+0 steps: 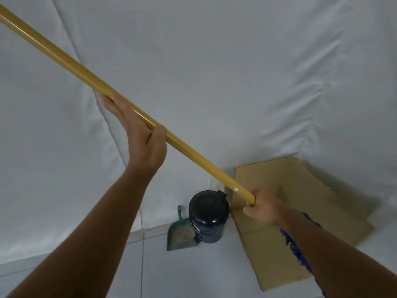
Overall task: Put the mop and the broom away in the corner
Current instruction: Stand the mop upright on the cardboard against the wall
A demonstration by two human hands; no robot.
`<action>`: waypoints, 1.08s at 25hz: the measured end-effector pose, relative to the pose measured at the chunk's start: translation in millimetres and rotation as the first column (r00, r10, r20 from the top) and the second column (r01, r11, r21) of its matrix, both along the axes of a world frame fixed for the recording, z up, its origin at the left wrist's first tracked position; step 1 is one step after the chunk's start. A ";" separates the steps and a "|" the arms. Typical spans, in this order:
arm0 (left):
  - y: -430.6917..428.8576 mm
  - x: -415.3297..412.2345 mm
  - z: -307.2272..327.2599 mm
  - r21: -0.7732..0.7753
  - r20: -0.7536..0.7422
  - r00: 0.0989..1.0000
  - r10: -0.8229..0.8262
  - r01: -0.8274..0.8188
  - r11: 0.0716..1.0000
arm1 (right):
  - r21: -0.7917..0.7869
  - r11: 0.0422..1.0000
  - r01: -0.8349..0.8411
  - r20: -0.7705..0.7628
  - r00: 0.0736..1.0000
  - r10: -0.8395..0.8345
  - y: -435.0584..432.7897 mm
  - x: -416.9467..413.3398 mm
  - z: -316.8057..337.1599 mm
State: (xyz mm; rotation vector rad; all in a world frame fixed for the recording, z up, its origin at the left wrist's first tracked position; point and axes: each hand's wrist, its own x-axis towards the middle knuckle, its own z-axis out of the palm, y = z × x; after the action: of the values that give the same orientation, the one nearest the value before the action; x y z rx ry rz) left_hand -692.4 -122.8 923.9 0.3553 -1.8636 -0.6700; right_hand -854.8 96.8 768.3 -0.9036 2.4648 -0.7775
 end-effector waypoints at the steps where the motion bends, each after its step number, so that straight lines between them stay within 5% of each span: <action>1: 13.1 -17.7 4.3 0.197 -0.081 0.995 -0.053 0.068 0.978 | -0.002 1.000 0.005 -0.007 1.000 -0.005 6.0 -13.9 -2.1; 4: 36.4 -63.7 19.5 0.595 -0.360 0.931 -0.057 0.276 0.755 | 0.040 0.998 0.042 -0.026 0.999 -0.041 24.3 -47.9 -7.6; 9: 41.3 -125.9 37.1 0.703 -0.582 0.780 -0.229 0.624 0.341 | 0.069 0.997 0.044 -0.013 0.999 -0.044 58.8 -90.7 -5.3; 13: 79.0 -192.2 44.6 0.668 -0.534 0.727 -0.431 0.676 0.311 | 0.166 0.978 0.127 -0.112 0.988 -0.109 67.5 -124.9 -8.1; 19: 122.3 -323.8 51.9 0.626 -0.375 0.493 -0.785 0.759 0.177 | 0.153 0.953 0.261 0.023 0.963 -0.268 76.5 -218.1 -36.8; 22: 125.4 -391.2 42.6 0.643 -0.282 0.402 -0.871 0.753 0.140 | 0.170 0.943 0.285 0.064 0.952 -0.299 69.0 -267.2 -50.6; 27: 129.7 -480.1 15.9 0.706 -0.159 0.380 -0.911 0.689 0.165 | 0.230 0.896 0.380 0.095 0.907 -0.409 57.0 -331.8 -62.0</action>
State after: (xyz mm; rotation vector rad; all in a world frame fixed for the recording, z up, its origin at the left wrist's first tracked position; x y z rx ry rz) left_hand -1172.5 6.9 939.8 -0.2107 -1.9333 -2.2711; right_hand -1186.6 153.8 706.4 -0.2588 2.5720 -0.6651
